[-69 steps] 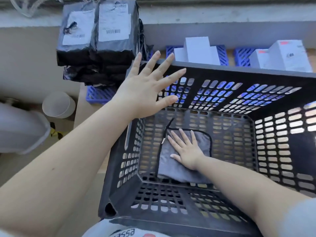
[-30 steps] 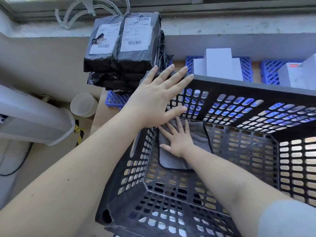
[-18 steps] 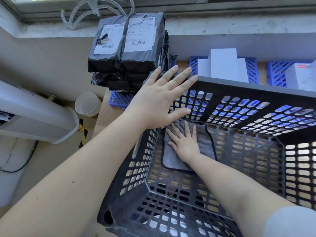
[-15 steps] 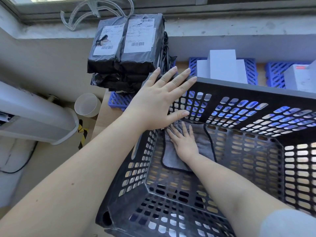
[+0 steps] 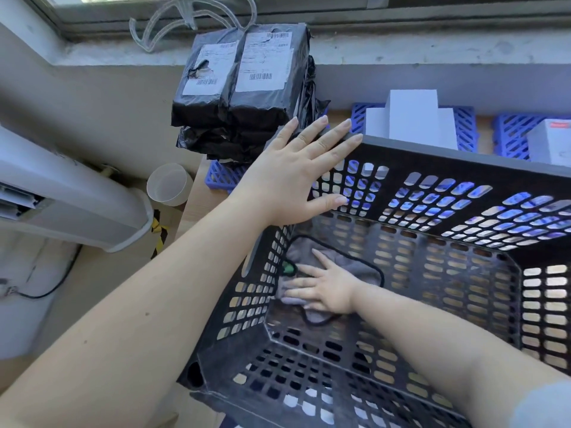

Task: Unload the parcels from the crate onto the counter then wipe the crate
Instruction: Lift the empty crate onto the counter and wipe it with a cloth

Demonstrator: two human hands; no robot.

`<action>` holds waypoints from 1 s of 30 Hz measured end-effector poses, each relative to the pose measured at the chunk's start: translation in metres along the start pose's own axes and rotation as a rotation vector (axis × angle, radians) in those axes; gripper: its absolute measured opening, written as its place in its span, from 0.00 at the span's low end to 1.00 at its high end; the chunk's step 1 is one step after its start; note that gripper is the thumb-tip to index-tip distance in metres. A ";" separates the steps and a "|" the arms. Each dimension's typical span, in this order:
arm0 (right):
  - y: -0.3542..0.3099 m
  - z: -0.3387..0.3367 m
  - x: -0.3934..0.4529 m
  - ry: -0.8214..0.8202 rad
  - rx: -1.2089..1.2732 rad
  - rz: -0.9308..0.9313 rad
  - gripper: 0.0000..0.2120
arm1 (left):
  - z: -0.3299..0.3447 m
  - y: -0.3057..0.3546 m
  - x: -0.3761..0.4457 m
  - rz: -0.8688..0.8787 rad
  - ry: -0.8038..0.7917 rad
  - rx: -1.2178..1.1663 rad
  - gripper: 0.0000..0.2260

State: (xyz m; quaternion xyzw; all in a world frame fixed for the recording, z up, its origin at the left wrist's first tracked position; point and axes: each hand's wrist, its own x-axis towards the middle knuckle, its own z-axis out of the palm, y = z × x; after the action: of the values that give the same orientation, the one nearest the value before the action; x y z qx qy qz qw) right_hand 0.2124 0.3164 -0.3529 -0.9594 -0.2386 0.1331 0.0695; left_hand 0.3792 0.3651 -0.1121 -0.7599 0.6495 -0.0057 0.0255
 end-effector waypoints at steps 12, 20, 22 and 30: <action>-0.025 0.009 0.002 0.055 0.275 0.272 0.27 | -0.001 -0.001 -0.001 -0.005 -0.010 0.000 0.35; -0.066 0.008 0.000 -0.141 0.297 -0.034 0.24 | -0.003 0.001 -0.001 -0.005 -0.019 0.012 0.36; -0.067 0.008 -0.005 -0.160 0.208 -0.059 0.23 | -0.002 0.000 -0.001 -0.004 -0.020 0.011 0.36; -0.044 0.011 -0.059 -0.296 -0.040 -0.053 0.30 | -0.003 0.000 -0.002 -0.007 -0.027 0.011 0.35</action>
State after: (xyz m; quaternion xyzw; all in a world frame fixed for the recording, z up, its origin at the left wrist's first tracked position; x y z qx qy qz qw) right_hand 0.1396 0.3272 -0.3415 -0.9238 -0.2742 0.2665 0.0181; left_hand 0.3783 0.3672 -0.1091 -0.7622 0.6462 0.0007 0.0385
